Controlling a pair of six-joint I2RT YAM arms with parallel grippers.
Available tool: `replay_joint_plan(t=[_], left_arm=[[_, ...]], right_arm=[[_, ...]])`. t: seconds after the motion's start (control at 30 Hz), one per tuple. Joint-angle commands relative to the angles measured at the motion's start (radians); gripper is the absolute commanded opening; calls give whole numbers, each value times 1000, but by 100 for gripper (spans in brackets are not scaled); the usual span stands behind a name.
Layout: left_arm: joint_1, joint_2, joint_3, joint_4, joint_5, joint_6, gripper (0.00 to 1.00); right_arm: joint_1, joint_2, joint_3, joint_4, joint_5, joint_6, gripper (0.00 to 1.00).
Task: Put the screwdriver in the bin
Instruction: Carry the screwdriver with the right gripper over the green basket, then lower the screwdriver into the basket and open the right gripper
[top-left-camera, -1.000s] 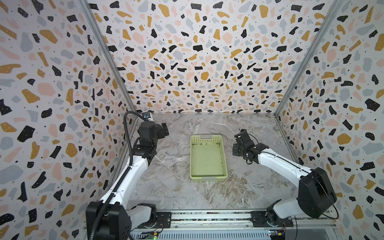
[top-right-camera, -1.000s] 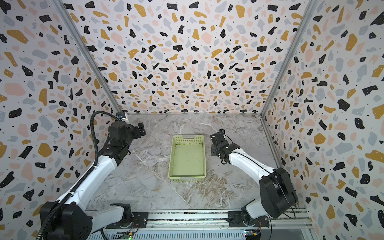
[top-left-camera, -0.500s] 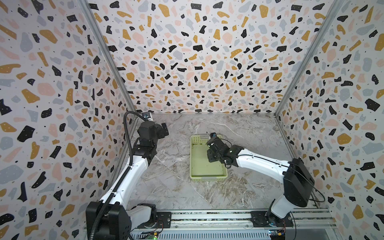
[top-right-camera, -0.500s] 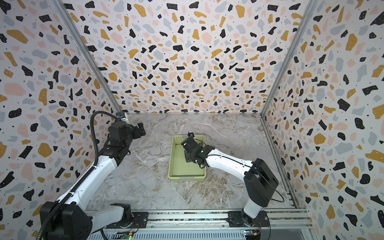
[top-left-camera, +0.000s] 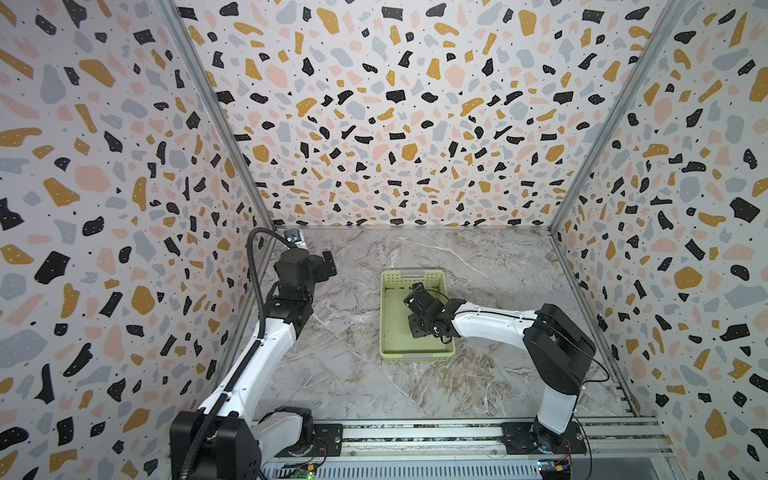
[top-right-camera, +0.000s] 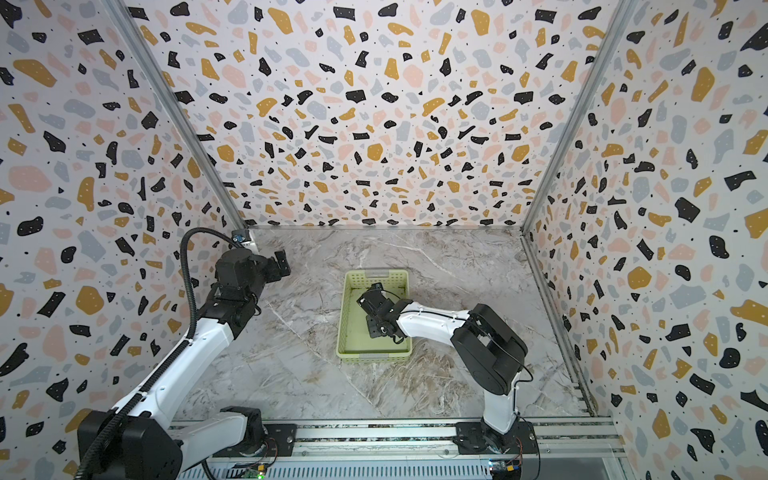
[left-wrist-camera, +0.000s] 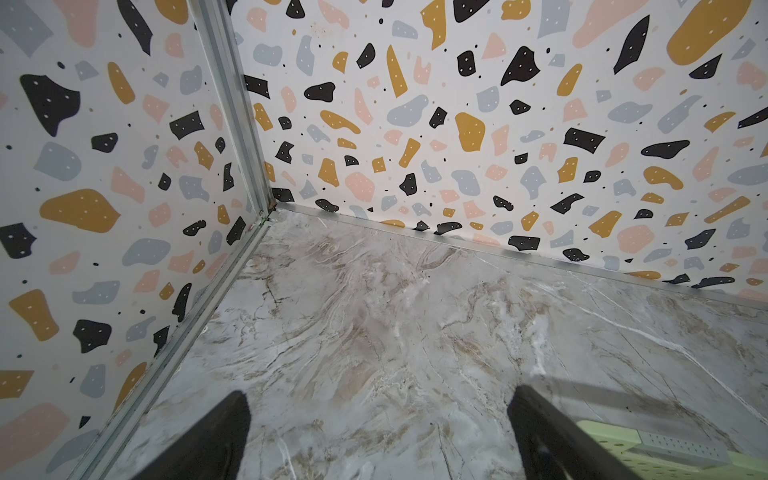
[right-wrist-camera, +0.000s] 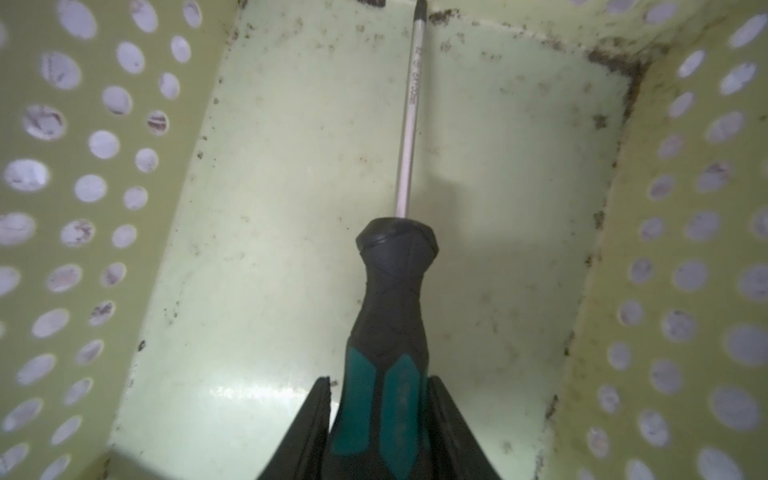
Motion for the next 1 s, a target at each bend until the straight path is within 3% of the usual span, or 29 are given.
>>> replay_joint_plan(t=[0.0, 0.13, 0.23, 0.57, 0.73, 0.87, 0.97], left_arm=[[3, -27, -20, 81, -14, 22, 100], [3, -33, -31, 91, -18, 15, 100], [3, -39, -43, 106, -20, 14, 100], [3, -89, -115, 189, -32, 25, 100], [3, -86, -150, 230, 55, 39, 100], [3, -90, -150, 230, 152, 91, 100], [3, -95, -163, 262, 162, 117, 100]], right_arm=[[8, -1, -4, 12, 3, 8, 21], [14, 0, -2, 3, 9, 5, 29], [15, -10, 2, -7, 14, -1, 43], [20, -85, 82, -103, 61, -53, 70], [16, -231, 131, -131, 138, -120, 80], [-25, -373, 129, -115, 153, -186, 100], [-105, -487, 95, -82, 142, -206, 99]])
